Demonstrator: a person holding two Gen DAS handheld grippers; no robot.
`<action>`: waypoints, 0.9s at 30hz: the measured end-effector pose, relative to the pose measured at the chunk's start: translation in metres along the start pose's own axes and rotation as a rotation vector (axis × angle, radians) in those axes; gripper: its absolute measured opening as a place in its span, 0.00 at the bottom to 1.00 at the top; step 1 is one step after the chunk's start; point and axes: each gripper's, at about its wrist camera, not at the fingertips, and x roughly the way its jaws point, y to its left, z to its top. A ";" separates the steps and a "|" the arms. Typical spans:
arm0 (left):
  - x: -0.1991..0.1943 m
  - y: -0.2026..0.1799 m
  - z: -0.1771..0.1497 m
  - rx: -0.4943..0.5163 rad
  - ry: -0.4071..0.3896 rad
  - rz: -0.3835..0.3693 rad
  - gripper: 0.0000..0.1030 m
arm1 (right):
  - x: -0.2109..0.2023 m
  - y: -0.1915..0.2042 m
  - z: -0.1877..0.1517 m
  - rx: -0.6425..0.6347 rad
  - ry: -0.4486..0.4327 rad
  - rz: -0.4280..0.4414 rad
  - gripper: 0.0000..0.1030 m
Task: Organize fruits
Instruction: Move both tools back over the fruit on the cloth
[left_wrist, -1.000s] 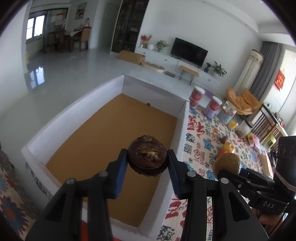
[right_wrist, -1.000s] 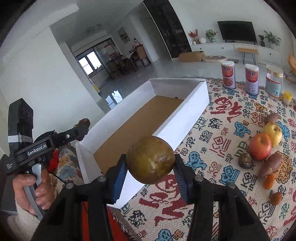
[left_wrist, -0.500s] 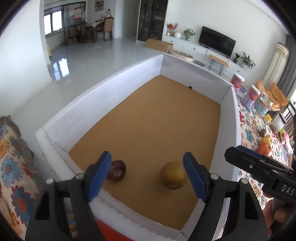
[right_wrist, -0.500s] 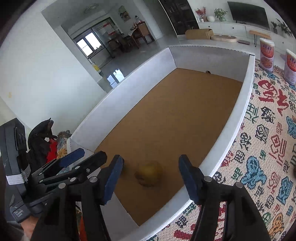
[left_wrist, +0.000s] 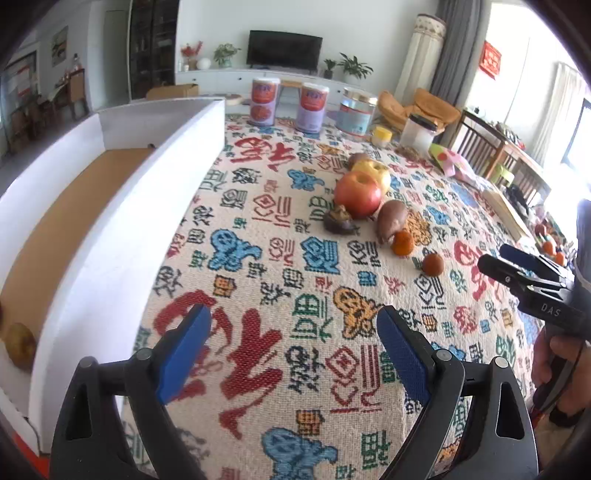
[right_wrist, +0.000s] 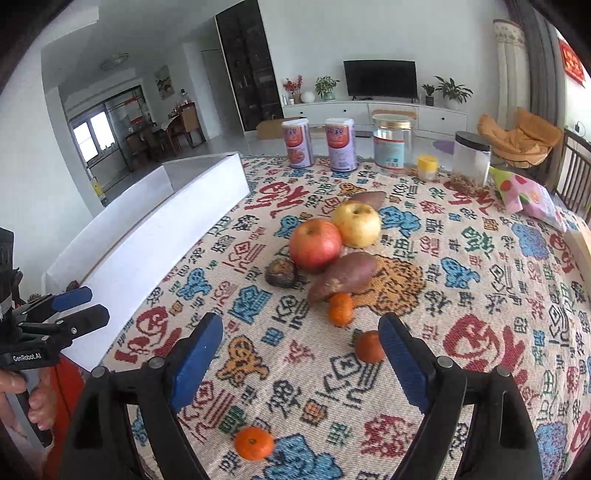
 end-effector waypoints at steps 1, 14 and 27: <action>0.014 -0.009 -0.003 0.020 0.016 -0.004 0.90 | -0.001 -0.023 -0.015 0.002 0.003 -0.075 0.84; 0.100 -0.008 0.013 0.047 0.035 0.117 0.91 | 0.015 -0.153 -0.078 0.218 0.127 -0.336 0.86; 0.108 -0.012 0.013 0.072 0.061 0.120 0.99 | 0.024 -0.147 -0.079 0.195 0.154 -0.341 1.00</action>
